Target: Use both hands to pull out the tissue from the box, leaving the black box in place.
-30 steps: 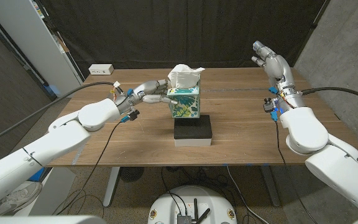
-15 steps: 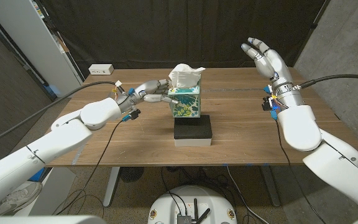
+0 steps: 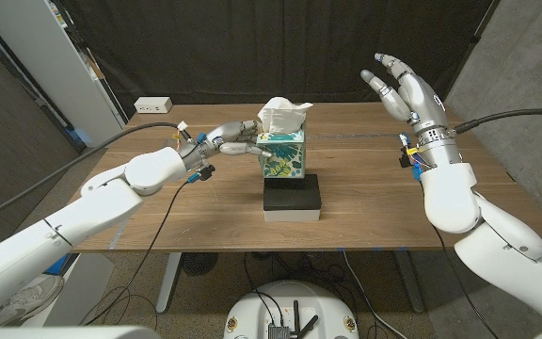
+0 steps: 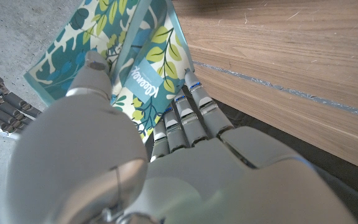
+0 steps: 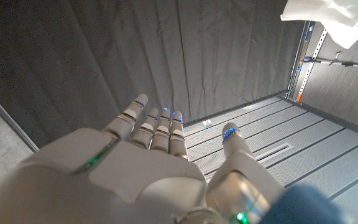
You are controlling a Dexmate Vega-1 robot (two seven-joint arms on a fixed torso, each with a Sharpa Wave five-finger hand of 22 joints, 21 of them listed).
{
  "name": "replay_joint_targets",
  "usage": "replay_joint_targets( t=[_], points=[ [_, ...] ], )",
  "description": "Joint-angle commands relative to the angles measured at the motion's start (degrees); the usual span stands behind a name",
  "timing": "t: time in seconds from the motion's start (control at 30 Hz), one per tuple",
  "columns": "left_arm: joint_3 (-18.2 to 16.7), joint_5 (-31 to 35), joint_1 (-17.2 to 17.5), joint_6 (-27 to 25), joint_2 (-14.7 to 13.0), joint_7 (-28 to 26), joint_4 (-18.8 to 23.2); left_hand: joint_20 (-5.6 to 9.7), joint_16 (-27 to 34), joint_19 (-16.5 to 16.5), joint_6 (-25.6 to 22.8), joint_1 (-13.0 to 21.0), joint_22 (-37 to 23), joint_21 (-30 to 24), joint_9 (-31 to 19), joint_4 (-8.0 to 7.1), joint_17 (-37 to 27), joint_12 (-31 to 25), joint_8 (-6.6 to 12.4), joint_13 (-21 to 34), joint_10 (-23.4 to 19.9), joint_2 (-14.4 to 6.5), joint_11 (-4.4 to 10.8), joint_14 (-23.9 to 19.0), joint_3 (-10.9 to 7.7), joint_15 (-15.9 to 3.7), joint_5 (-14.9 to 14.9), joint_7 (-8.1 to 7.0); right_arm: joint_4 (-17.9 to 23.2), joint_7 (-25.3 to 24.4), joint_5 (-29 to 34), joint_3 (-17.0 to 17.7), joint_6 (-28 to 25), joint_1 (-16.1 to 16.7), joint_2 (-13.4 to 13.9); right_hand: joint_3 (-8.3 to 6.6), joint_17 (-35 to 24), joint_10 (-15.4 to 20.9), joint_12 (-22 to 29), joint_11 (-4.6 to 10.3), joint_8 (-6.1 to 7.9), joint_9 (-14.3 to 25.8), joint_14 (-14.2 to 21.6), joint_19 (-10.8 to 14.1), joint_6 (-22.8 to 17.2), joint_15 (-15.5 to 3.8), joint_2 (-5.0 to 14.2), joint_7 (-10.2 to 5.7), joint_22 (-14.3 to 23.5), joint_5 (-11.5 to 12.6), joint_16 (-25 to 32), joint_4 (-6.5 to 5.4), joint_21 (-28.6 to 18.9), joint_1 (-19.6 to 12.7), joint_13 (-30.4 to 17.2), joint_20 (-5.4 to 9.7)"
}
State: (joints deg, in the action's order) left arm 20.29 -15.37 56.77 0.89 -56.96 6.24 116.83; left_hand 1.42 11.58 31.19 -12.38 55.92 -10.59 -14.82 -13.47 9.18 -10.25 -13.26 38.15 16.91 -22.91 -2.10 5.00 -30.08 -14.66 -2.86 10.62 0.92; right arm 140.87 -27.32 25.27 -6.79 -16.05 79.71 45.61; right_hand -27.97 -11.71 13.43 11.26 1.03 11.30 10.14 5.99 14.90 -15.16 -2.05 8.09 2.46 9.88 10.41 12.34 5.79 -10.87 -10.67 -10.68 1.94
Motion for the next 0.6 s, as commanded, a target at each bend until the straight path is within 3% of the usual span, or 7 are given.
replay_joint_targets(
  t=[0.03, 0.6],
  points=[
    [0.36, 0.17, -0.17, -1.23, -0.13, -0.26, 0.99, 0.26, 0.04, 0.10, -0.46, 0.02, -0.11, 0.03, -0.20, 0.12, -0.25, 0.05, 0.35, 0.19, -0.34, -0.53, -0.04, -0.49, -0.29, -6.99, 0.44, 0.01, -1.28, -0.18, 7.81, -0.92, -0.77, 0.41, -1.10, -0.36, 0.03, 0.58, 0.35, 0.01, 0.15, 0.14, 0.71, 0.82, -0.79, -1.84, 1.46, -0.11, -0.06, 0.31, 0.32, 0.36, -0.61, -0.71, -0.15, 0.27],
    [0.48, 0.59, -0.56, -2.81, -0.52, -0.55, 2.28, 0.36, 0.02, 0.00, -0.36, 0.09, -0.12, 0.20, -0.19, 0.14, -0.26, 0.14, 0.42, 0.29, -0.43, -0.54, -0.10, -0.44, -0.29, -7.01, 0.44, 0.08, -3.07, -1.46, 9.78, -0.37, 2.53, 1.08, -3.41, -2.32, 0.02, 1.56, 0.38, 1.28, 0.25, 0.19, 1.58, 1.52, -2.04, -2.82, 3.26, -1.88, -0.01, 0.91, 0.60, 0.49, -0.70, -2.51, -0.20, 0.45]
  ],
)
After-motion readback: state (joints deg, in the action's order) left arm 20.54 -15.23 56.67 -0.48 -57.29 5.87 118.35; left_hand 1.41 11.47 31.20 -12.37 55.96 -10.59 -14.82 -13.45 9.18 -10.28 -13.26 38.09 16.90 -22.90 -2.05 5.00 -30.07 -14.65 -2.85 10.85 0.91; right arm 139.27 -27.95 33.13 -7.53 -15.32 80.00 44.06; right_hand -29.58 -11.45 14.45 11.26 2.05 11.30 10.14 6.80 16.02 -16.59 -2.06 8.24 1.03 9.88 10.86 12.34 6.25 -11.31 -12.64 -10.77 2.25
